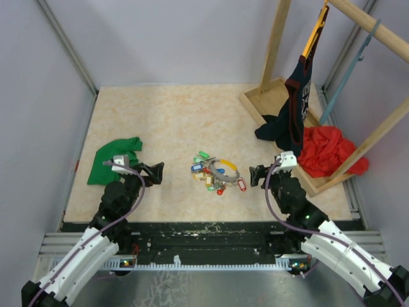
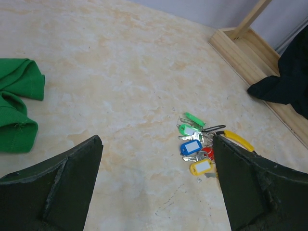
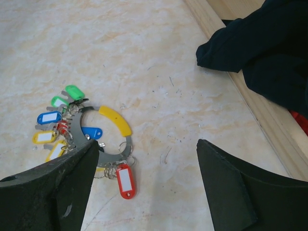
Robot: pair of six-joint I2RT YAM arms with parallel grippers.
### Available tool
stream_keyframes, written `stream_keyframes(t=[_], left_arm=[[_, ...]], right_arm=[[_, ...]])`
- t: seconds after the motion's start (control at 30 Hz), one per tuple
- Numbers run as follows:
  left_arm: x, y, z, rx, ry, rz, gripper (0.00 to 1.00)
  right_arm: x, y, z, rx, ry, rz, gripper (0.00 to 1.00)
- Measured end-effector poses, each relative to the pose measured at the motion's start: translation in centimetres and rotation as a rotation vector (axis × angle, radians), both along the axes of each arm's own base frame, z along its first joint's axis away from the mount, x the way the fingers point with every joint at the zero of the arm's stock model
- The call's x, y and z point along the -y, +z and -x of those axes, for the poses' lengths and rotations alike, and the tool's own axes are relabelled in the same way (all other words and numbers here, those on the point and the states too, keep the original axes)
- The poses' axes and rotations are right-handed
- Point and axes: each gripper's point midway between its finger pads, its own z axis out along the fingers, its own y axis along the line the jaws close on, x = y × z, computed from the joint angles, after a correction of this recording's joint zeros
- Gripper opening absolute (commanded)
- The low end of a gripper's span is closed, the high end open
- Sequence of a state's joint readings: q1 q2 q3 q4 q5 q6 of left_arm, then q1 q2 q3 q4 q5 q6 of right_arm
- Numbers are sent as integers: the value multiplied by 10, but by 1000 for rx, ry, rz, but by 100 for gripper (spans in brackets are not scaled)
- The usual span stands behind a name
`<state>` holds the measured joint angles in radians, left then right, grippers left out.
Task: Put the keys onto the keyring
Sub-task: Reset both arms
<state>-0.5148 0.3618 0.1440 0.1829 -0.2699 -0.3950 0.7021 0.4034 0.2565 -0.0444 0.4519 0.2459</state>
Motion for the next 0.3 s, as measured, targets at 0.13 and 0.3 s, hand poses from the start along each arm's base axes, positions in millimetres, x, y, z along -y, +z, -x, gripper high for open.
stream_keyframes(t=[0.13,0.3], left_arm=[[0,-2,0,-1,0,-4,100],[0,-2,-1,3,0,-1,100]], right_arm=[[-1,-6,-1,-19,0,18,83],[-1,-10,-1,-32,2,37,84]])
